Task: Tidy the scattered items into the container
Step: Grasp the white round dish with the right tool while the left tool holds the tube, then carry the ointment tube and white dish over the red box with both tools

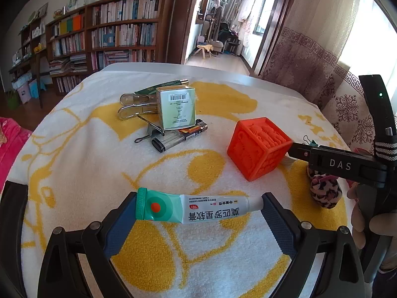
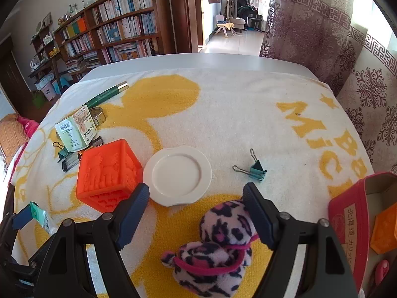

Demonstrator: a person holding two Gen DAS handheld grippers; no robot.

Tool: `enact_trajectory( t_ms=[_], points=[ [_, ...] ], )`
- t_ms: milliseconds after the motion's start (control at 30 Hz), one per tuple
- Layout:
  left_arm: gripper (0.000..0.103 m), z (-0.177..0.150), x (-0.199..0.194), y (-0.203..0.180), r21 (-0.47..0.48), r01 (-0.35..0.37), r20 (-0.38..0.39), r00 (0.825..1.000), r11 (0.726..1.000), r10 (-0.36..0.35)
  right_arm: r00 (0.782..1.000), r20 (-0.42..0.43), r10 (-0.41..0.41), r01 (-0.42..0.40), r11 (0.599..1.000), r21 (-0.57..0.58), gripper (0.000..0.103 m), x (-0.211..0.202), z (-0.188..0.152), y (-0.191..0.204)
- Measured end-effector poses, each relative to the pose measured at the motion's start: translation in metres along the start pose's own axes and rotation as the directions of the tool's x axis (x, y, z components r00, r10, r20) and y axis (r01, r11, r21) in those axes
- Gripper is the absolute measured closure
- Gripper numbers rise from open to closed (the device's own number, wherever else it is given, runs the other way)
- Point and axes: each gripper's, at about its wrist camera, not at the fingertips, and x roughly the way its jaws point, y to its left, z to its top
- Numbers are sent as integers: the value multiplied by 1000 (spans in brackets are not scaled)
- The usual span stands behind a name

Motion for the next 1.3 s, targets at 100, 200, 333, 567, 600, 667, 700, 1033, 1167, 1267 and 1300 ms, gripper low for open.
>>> enact_trajectory(
  t_ms=[100, 200, 333, 567, 600, 667, 700, 1033, 1167, 1267, 1300],
  points=[
    [5, 0, -1, 2, -6, 0, 2, 1000, 1000, 0, 1000, -12, 18, -19, 999, -44, 22, 7, 4, 8],
    [5, 1, -1, 3, -12, 2, 2, 1000, 1000, -2, 999, -23, 47, -49, 997, -58, 22, 10, 8, 9],
    [5, 0, 0, 2, -9, 3, -2, 1000, 1000, -3, 995, -49, 92, -95, 994, -61, 22, 17, 14, 7],
    [5, 0, 3, 5, -18, -1, -14, 1000, 1000, 1, 983, -91, 162, -165, 986, -23, 22, 28, 15, -1],
    [5, 0, 3, 5, -19, -1, -14, 1000, 1000, 1, 983, -102, 155, -158, 987, -20, 22, 32, 14, -2],
    [5, 0, 3, 5, -17, -1, -14, 1000, 1000, 0, 986, -88, 138, -142, 989, -30, 22, 32, 12, -1],
    [5, 0, 4, 4, -15, 0, -14, 1000, 1000, 0, 988, -87, 131, -134, 990, -31, 22, 32, 12, 0],
    [5, -1, 5, 2, -9, 4, -20, 1000, 1000, -4, 998, -51, 39, -42, 997, -60, 34, 30, 12, 11],
    [5, -1, 3, 2, -5, 4, -14, 1000, 1000, -4, 999, -10, 40, -40, 998, -46, 34, 17, 7, 10],
    [5, -1, 4, 1, -3, 6, -15, 1000, 1000, -6, 998, 35, 54, -53, 999, -10, 34, -1, 4, 3],
    [5, -1, 4, 1, -1, 5, -15, 1000, 1000, -6, 997, 47, 59, -59, 998, -1, 34, -7, 3, 1]
  ],
)
